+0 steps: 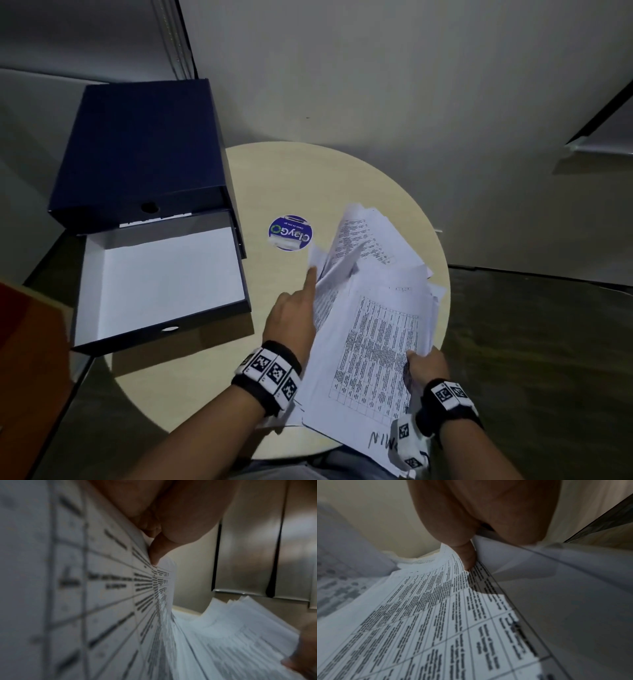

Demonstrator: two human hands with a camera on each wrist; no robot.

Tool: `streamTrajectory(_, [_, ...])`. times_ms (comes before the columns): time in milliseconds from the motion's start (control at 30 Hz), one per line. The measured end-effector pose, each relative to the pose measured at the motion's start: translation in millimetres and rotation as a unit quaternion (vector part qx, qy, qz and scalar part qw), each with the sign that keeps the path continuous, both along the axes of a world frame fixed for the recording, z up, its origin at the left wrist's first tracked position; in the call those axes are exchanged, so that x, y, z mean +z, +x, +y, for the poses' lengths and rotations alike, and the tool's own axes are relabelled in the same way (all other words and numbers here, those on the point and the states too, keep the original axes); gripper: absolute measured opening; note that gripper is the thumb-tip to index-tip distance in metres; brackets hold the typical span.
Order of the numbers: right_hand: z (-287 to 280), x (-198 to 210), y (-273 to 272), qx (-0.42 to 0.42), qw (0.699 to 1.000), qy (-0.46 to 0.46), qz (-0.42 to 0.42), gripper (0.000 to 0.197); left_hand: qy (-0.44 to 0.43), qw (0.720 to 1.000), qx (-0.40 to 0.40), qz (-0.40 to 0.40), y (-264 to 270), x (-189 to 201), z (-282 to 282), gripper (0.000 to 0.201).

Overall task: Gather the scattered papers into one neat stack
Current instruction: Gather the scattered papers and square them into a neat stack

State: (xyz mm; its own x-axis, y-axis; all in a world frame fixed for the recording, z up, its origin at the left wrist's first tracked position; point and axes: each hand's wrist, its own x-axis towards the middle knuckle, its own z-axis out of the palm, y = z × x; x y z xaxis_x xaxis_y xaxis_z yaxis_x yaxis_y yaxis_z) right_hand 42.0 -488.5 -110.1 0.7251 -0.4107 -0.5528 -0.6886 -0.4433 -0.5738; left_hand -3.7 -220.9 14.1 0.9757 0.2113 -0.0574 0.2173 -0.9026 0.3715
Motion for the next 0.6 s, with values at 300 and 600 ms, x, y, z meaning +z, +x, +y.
streamTrajectory(300, [-3.3,0.8,-2.9,-0.019,0.998,0.055,0.007,0.011,-0.089,0.965,0.043,-0.242,20.7,95.4,11.7,0.087])
streamTrajectory(600, [-15.1,16.2,-1.7,0.029,0.995,0.097,0.013,0.018,-0.392,0.860,0.157,-0.286,64.0,113.8,37.0,0.010])
